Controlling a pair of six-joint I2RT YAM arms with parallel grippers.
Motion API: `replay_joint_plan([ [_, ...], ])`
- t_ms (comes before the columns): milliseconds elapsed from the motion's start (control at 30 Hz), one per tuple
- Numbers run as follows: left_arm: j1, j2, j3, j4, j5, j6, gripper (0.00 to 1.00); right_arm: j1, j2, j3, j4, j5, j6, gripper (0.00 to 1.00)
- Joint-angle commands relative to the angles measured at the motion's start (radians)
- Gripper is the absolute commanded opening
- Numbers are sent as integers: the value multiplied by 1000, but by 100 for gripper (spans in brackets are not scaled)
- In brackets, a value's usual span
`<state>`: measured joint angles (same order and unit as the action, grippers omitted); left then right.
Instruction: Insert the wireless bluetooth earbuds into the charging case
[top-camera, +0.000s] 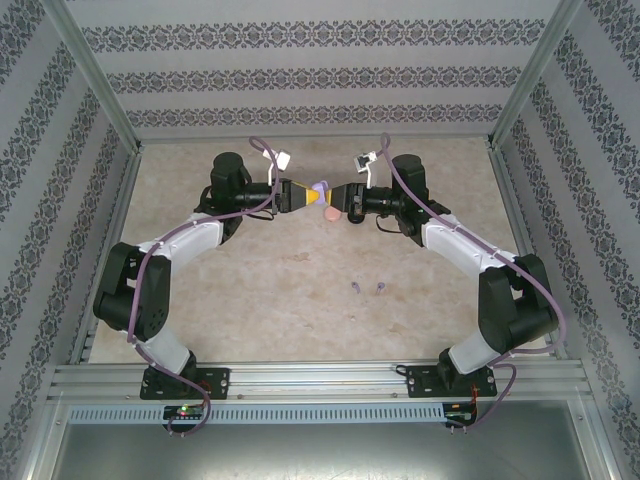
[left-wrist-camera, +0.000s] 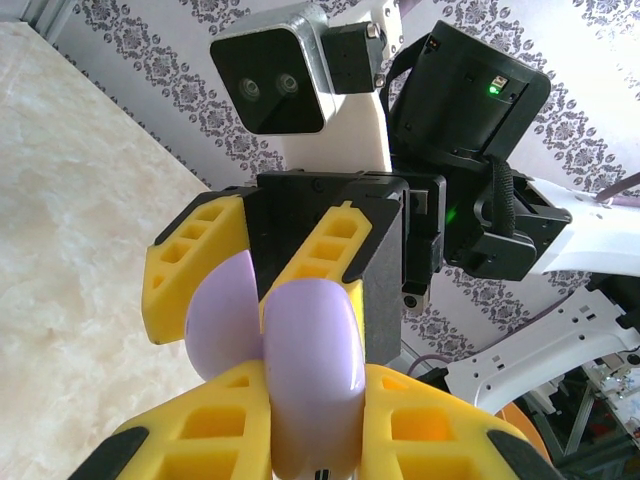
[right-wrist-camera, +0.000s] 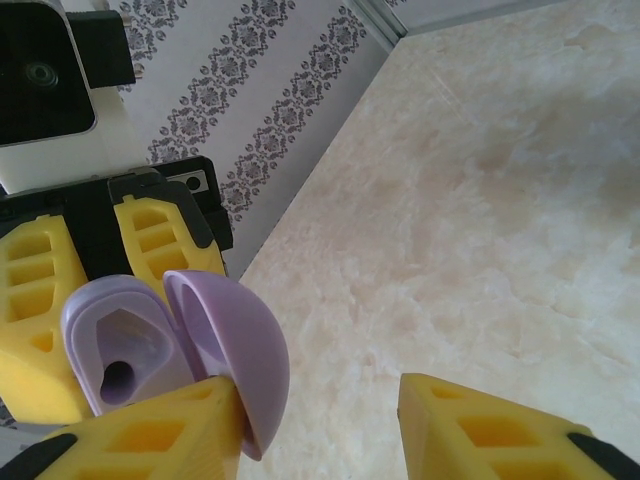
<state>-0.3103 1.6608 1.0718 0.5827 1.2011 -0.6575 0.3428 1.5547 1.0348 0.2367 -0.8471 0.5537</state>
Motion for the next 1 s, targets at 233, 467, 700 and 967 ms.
replay_joint_plan([
  [233, -18, 14, 37, 3, 17, 21, 0, 0, 17, 34, 35, -9, 11, 18],
  [467, -25, 26, 28, 3, -5, 21, 0, 5, 19, 52, 32, -17, 18, 0],
  [700, -27, 34, 18, -26, -63, 38, 23, 13, 19, 64, -6, -3, 3, 0],
  [967, 24, 4, 103, -276, -98, 211, 62, -1, 36, 87, -189, 67, -143, 0],
])
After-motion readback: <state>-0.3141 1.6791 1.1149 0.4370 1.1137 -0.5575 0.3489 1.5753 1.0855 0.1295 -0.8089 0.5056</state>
